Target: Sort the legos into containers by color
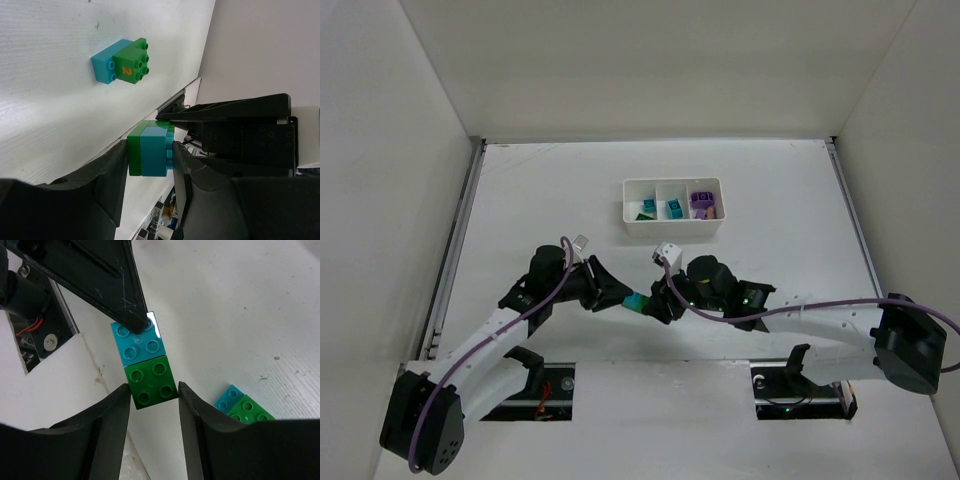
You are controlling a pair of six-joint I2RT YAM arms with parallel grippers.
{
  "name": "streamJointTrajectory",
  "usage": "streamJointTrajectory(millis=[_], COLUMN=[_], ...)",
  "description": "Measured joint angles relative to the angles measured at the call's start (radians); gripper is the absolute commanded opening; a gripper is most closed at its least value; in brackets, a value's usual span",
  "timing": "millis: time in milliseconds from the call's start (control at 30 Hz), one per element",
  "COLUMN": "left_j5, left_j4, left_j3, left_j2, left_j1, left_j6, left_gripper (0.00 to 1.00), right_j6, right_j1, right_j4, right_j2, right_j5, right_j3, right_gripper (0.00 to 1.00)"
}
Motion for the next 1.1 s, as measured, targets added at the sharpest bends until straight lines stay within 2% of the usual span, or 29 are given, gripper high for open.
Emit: streamJointTrajectory(millis=[167, 333, 433, 600, 833, 1000, 1100], left_j5=[0.001, -0.006, -0.006, 0.002, -0.02, -0.025, -0.041], left_j4=[0.006, 0.008, 0.014, 0.045, 0.095, 0.101, 0.111], left_j3=[0.0, -0.002, -0.007, -0.013, -0.066, -0.076, -0.076], left_j2=[0.008, 0.009, 0.009, -0.001, -0.009, -0.001, -0.001], left_j1=[-0.005, -0.017, -0.018, -0.023, -0.028, -0.028, -0.027], left_j6=[0.001, 0.004, 0.003, -0.011, -0.019, -0.021, -0.021], left_gripper=[0.14, 0.14, 0.14, 0.13, 0.13, 0.13, 0.13], right_j6=[0.0, 0.0, 0.003, 0.027, 0.135, 0.186, 0.192], right_j1=[0.0, 0.0, 0.0, -0.023, -0.151, -0.175, -0.179], right_j4=[0.001, -0.004, -0.007, -0.016, 0.069, 0.117, 0.111], right_j2=[0.013, 0.021, 0.019, -0.021, -0.103, -0.098, -0.039], right_j5=[-0.001, -0.01, -0.012, -0.034, -0.093, -0.095, -0.047], right_j3=[0.005, 0.007, 0.007, -0.002, -0.036, -0.032, 0.024], right_gripper=[0.49, 0.36, 0.35, 0.34, 0.34, 0.35, 0.35])
